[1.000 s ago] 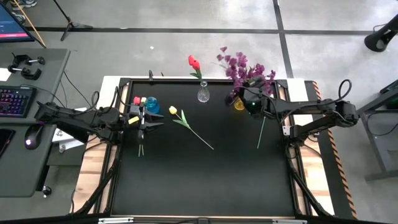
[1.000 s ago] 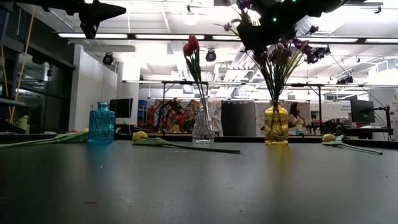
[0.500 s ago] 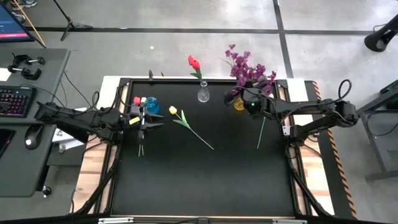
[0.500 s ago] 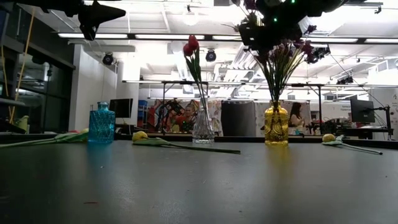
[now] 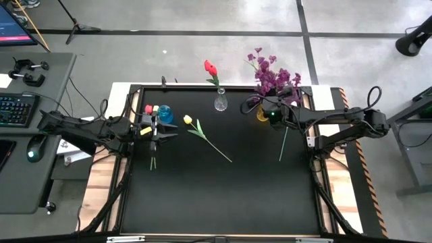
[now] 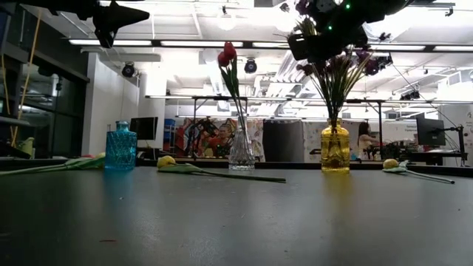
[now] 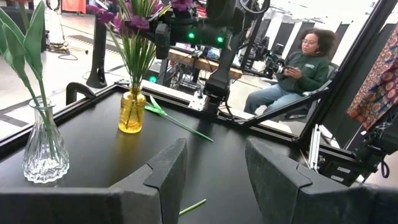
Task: Sort flowers into vase by color
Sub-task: Put the purple flower into the yellow vase
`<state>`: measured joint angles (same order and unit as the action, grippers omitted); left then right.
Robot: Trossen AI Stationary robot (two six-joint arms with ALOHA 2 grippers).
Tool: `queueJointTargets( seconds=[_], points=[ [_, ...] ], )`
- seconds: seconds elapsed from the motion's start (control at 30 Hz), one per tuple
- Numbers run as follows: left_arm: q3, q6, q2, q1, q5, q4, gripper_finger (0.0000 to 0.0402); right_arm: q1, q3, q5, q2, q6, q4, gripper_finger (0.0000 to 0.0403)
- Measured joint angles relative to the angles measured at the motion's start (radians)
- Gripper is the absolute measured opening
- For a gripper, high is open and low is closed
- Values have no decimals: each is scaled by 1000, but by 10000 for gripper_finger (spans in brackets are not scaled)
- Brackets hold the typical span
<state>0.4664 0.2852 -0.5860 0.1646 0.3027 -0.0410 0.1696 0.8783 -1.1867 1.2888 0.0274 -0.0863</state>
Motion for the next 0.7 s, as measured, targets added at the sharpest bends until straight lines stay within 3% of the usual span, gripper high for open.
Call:
queueJointTargets(
  seconds=[0.13, 0.5, 0.7],
  points=[
    [0, 0, 0, 0, 0, 4, 151, 0, 0, 7, 0, 74, 34, 0],
    [0, 0, 0, 0, 0, 18, 151, 0, 0, 9, 0, 414, 335, 0],
    [0, 0, 0, 0, 0, 21, 151, 0, 0, 11, 42, 472, 359, 0]
  ],
)
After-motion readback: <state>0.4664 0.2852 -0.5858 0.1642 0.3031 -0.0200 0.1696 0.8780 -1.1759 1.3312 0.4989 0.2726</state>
